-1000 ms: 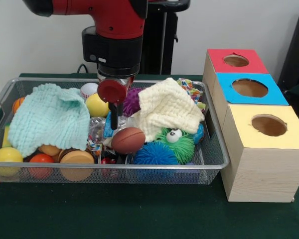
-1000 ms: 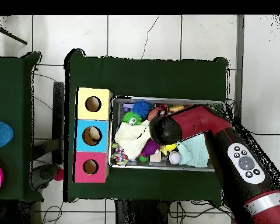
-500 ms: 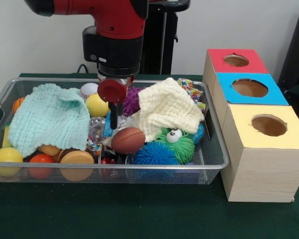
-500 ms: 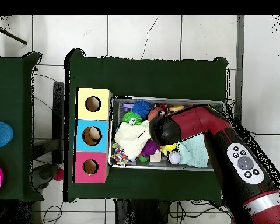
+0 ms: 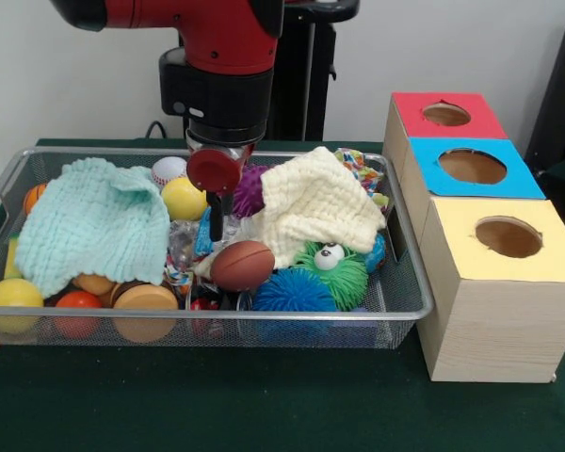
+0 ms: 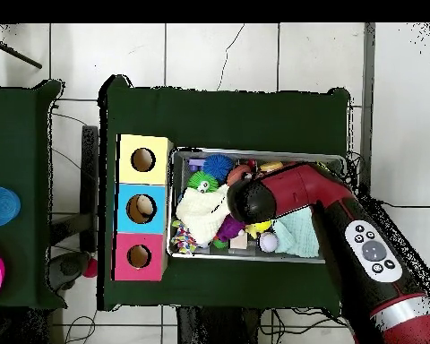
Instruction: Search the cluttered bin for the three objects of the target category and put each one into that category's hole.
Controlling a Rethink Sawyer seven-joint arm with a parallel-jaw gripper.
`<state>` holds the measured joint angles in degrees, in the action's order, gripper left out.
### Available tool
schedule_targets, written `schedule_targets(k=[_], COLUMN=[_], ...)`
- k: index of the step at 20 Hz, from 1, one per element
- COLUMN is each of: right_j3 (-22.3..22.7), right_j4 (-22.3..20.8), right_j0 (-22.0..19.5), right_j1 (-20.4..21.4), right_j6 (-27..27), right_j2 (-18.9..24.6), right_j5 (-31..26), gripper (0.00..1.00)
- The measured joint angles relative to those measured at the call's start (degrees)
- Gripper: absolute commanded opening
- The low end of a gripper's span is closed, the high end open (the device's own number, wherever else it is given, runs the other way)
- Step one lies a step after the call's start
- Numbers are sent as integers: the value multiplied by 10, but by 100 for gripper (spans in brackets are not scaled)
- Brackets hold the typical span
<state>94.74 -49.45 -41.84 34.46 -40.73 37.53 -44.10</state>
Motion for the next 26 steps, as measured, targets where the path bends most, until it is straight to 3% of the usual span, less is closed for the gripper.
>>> schedule_targets(k=[26], right_j3=[26], right_j4=[35], right_j0=[16], right_j1=[1], right_j6=[0], right_j2=[-28], right_j5=[-21], gripper=[100])
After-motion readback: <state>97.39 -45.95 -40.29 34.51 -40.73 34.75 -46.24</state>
